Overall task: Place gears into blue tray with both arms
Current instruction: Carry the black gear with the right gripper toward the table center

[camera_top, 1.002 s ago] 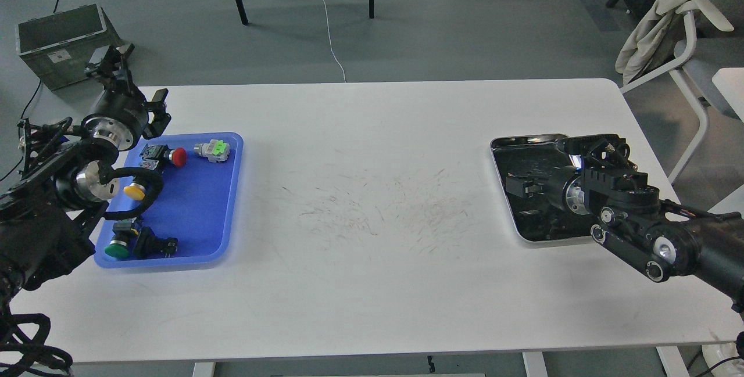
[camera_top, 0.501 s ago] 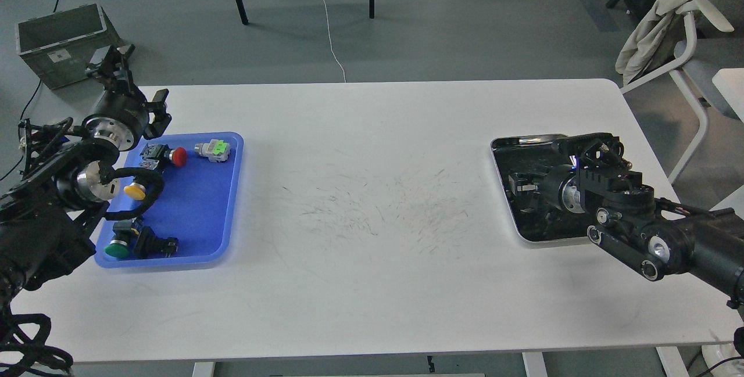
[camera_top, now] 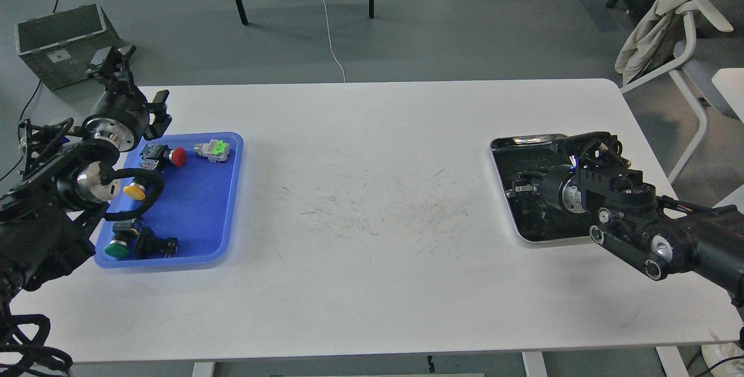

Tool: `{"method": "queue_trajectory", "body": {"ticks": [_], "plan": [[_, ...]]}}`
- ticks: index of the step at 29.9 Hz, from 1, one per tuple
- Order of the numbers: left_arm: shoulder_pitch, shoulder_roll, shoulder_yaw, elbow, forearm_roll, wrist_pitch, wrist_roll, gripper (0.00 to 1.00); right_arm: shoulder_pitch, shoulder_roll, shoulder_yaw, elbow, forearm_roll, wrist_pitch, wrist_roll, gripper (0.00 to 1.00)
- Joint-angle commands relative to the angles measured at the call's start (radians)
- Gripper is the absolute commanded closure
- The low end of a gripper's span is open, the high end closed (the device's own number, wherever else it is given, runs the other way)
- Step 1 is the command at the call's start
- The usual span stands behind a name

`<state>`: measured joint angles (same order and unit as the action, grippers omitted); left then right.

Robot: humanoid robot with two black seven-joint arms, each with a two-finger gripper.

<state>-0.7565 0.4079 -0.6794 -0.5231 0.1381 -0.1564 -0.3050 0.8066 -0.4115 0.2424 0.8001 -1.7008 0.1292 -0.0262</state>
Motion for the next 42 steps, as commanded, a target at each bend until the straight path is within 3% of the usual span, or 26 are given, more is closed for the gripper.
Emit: {"method": "queue_trajectory", "body": {"ticks": [1, 10, 13, 19, 26, 34, 42], "plan": [[-0.001, 0.000, 0.001, 0.000, 0.000, 0.000, 0.000, 0.02, 0.026, -0.003, 0.005, 0.020, 0.003, -0.008, 0.003, 0.98], [-0.001, 0.005, 0.001, 0.002, 0.000, 0.000, 0.000, 0.02, 0.092, -0.092, 0.098, 0.169, 0.065, -0.023, 0.006, 0.98], [0.000, 0.002, 0.001, 0.002, 0.000, 0.000, 0.000, 0.02, 0.102, -0.072, 0.115, 0.162, 0.075, -0.031, 0.038, 0.98], [0.000, -0.006, 0.001, 0.006, 0.000, 0.000, -0.017, 0.02, 0.128, 0.115, 0.123, 0.137, 0.122, -0.048, 0.043, 0.98], [0.000, -0.009, 0.001, 0.006, 0.000, 0.000, -0.020, 0.01, 0.149, 0.411, 0.113, -0.013, 0.156, -0.054, 0.049, 0.98], [-0.001, -0.008, 0.000, 0.009, -0.002, 0.000, -0.020, 0.01, 0.094, 0.411, 0.025, -0.032, 0.158, -0.109, 0.051, 0.98], [-0.001, -0.006, 0.000, 0.009, -0.002, -0.002, -0.020, 0.02, 0.060, 0.411, -0.095, 0.102, 0.315, -0.109, 0.052, 0.98]]}}
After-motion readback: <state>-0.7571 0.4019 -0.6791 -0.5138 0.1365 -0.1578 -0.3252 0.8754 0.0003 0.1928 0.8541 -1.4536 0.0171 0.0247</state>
